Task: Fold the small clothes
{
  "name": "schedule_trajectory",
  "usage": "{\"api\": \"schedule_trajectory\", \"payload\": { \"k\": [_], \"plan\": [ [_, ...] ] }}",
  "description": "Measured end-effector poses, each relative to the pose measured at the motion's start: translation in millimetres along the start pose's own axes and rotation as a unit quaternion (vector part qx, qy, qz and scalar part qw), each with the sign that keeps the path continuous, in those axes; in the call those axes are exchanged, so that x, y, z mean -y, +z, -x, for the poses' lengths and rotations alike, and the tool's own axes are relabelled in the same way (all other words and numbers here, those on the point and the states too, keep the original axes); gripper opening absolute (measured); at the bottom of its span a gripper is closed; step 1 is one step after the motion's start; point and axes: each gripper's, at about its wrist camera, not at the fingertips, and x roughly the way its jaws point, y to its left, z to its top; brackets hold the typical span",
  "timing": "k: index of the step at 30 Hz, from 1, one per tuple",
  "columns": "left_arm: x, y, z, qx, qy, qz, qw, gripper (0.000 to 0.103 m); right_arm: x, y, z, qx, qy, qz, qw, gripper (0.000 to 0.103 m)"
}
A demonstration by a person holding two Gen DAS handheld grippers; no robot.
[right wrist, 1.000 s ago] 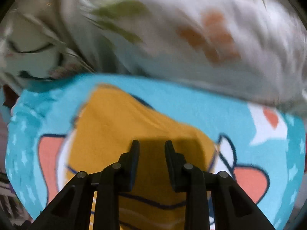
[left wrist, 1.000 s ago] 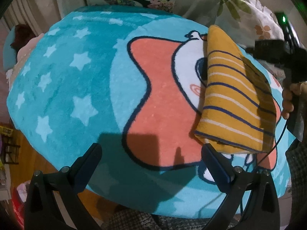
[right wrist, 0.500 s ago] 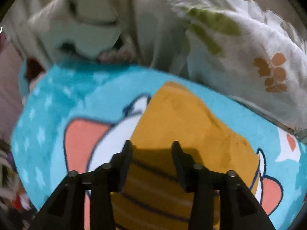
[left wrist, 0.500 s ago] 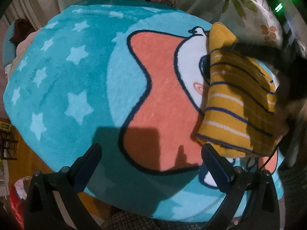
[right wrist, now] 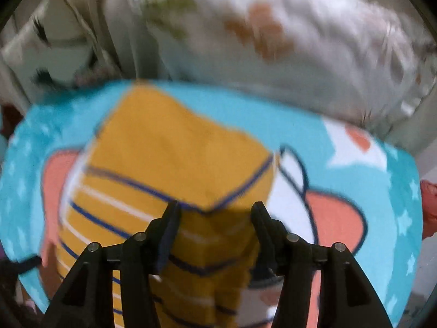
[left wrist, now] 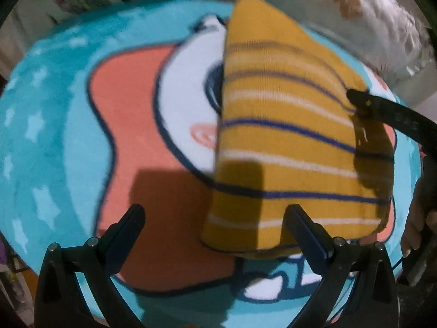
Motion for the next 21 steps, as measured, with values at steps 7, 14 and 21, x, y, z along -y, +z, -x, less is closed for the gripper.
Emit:
{"api": "schedule_trajectory", "payload": {
  "k": [7,14,21],
  "plan": [
    [6,-10,23,0.035,-0.006,-0.008,0.9993,0.103,12,-18,40,0.049,0.004,-0.023,0.998,0.062],
    [-8,-28,74,0.133,0.009,-0.024,0.9908,0.103,15,-59,52,0.038,0.006,-0.068,0.997,0.062],
    [-13,-50,108,0.188,-0.015,-0.067,0.9797,0.103,6,-100,64,0.019,-0.019,-0.091,0.995,0.062]
  ]
}}
